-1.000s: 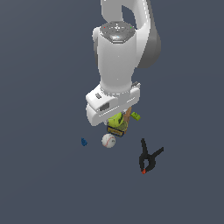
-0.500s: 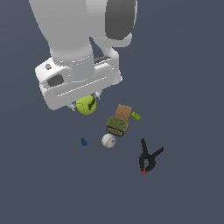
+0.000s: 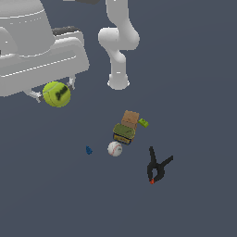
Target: Pick up a designated object from a clutter of objects.
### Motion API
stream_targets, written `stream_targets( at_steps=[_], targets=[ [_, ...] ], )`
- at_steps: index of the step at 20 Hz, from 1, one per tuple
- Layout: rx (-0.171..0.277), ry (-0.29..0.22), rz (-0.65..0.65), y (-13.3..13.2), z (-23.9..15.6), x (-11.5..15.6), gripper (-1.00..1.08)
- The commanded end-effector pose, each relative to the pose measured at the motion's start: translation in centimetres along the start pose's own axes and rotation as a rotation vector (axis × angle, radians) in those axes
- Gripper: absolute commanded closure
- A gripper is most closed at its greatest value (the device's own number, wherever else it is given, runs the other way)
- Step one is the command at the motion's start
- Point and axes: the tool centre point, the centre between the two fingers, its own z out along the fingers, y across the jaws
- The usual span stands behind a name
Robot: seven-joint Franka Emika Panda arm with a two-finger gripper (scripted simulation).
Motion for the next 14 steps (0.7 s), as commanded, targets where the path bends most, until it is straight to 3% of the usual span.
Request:
stream_targets(
  at_steps=[1,14],
  targets=[
    [-0.001,0.000,-0.002,1.1,-1.2,-0.6,1.08],
    [-0.001,0.000,-0.001,3.2,-3.1,-1.5,1.08]
  ],
)
